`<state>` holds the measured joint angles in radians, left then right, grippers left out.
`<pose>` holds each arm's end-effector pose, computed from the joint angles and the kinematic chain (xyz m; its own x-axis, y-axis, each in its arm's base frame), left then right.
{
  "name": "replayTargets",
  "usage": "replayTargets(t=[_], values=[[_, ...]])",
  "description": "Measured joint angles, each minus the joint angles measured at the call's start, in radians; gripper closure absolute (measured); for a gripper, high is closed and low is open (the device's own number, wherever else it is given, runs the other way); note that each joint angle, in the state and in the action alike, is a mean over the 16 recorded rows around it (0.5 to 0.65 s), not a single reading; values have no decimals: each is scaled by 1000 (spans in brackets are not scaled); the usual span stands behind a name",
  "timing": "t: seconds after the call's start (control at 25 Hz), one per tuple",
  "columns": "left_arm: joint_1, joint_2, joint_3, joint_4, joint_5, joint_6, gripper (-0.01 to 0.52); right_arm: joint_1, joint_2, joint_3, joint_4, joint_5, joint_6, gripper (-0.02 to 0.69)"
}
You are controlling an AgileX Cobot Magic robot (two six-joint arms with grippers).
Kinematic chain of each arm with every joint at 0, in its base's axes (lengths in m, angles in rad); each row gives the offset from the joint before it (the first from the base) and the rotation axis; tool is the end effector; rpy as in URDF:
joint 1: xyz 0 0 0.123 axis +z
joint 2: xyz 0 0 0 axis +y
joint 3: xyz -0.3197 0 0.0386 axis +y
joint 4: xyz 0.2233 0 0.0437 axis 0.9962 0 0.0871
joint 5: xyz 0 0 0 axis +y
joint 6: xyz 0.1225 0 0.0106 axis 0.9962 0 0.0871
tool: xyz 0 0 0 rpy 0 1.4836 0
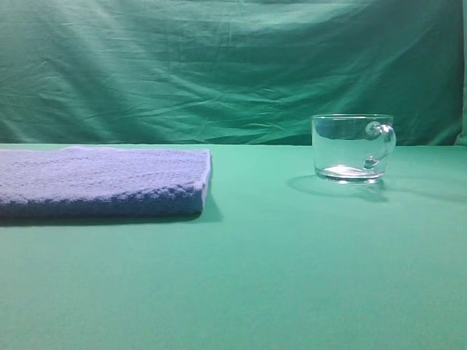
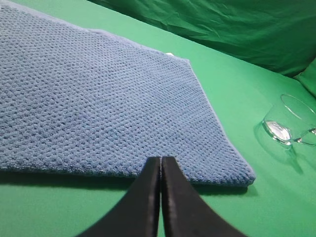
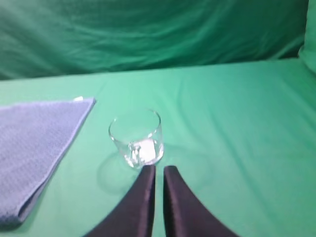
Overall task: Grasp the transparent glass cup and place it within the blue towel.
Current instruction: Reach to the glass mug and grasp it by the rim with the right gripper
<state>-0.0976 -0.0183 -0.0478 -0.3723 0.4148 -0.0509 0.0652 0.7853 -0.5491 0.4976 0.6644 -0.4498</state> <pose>0.0160 -0.0197 0.1856 -0.3063 -0.3517 -0.8846 0.1306 0.9049 -0.4050 0.1117 0.0436 0.2863 -0.6681 -0.0874 -0.7389 -0.3076 0.9367 0.1674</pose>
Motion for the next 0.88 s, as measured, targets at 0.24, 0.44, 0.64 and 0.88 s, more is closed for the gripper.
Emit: replayTargets(t=[0.24, 0.44, 0.64, 0.88], values=[[0, 0, 0, 0, 0, 0, 514, 18, 251, -170, -22, 123, -62, 618], [0, 0, 0, 0, 0, 0, 514, 67, 396, -278, -79, 159, -70, 618], [0, 0, 0, 0, 0, 0, 514, 131, 511, -362, -143, 158, -51, 585], [0, 0, 0, 0, 0, 0, 514, 204, 632, -434, -200, 140, -35, 404]])
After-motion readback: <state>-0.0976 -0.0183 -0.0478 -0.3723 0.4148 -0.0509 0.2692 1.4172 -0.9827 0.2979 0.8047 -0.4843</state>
